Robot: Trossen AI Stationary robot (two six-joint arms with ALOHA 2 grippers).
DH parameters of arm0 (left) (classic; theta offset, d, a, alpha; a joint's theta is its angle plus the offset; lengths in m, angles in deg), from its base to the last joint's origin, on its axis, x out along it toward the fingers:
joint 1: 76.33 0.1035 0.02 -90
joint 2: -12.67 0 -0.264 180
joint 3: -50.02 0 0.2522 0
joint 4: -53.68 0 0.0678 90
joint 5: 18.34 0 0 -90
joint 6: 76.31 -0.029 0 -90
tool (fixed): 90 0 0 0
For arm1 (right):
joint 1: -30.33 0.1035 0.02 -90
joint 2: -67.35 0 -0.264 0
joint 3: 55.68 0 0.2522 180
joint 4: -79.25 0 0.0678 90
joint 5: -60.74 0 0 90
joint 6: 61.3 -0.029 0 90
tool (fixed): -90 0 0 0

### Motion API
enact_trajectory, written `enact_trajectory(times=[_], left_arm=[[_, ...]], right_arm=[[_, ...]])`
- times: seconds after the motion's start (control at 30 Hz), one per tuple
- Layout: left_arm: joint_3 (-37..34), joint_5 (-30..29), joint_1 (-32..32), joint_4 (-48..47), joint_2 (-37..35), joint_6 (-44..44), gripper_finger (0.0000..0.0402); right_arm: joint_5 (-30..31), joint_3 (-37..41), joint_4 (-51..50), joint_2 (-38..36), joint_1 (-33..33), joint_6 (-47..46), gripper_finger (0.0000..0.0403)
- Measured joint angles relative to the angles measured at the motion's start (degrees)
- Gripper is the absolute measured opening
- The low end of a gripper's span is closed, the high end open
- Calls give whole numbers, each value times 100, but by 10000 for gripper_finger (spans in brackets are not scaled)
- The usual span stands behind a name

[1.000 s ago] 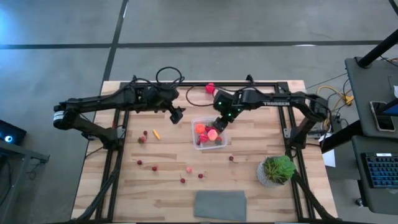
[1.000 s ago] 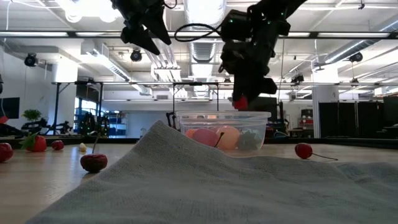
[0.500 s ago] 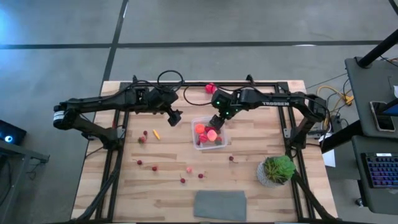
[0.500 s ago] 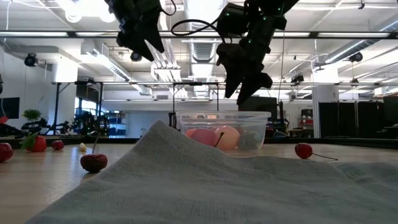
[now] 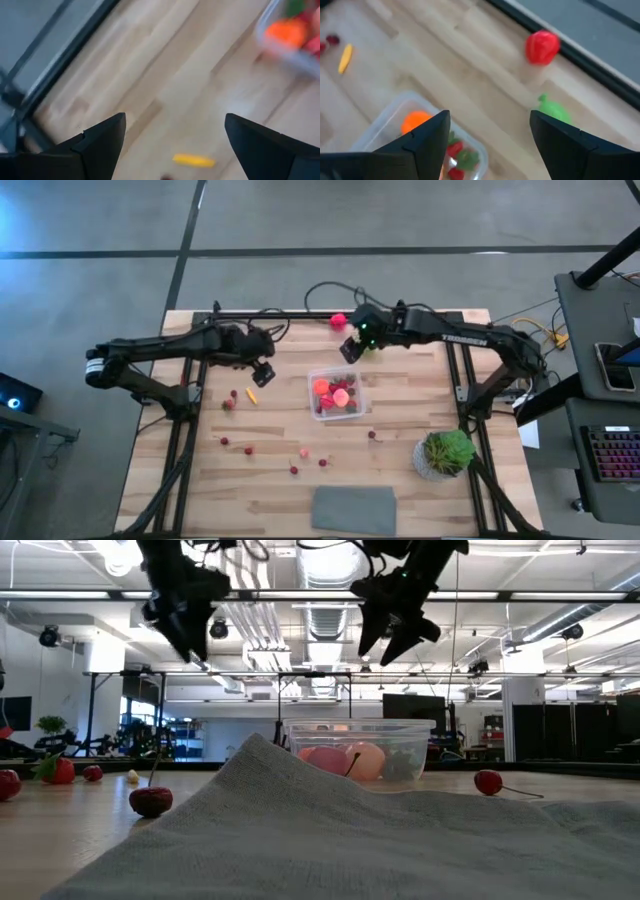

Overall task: Pick and placing Produce into tupperware
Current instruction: Put the yellow corn into the transparent container

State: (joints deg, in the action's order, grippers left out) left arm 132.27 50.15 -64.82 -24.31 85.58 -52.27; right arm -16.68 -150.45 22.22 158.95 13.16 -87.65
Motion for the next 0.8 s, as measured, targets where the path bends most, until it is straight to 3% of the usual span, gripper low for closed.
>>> enact_trajectory(times=[0.27,0.4,0.53,0.67,0.8], left_arm=[[-1118,309,40,-349,-69,3039,325],[-1865,769,-93,-99,-56,3885,325],[-2483,1154,-397,856,-73,4595,325],[-2732,1134,-720,1961,-64,5040,325],[-2780,988,-800,2105,136,5448,325]], right_arm=[[54,45,-276,-431,-606,-347,267],[113,57,-372,-535,-775,-339,264],[109,61,-380,-557,-837,-317,265],[109,61,-386,-536,-839,-221,266],[105,63,-396,-514,-837,-164,262]])
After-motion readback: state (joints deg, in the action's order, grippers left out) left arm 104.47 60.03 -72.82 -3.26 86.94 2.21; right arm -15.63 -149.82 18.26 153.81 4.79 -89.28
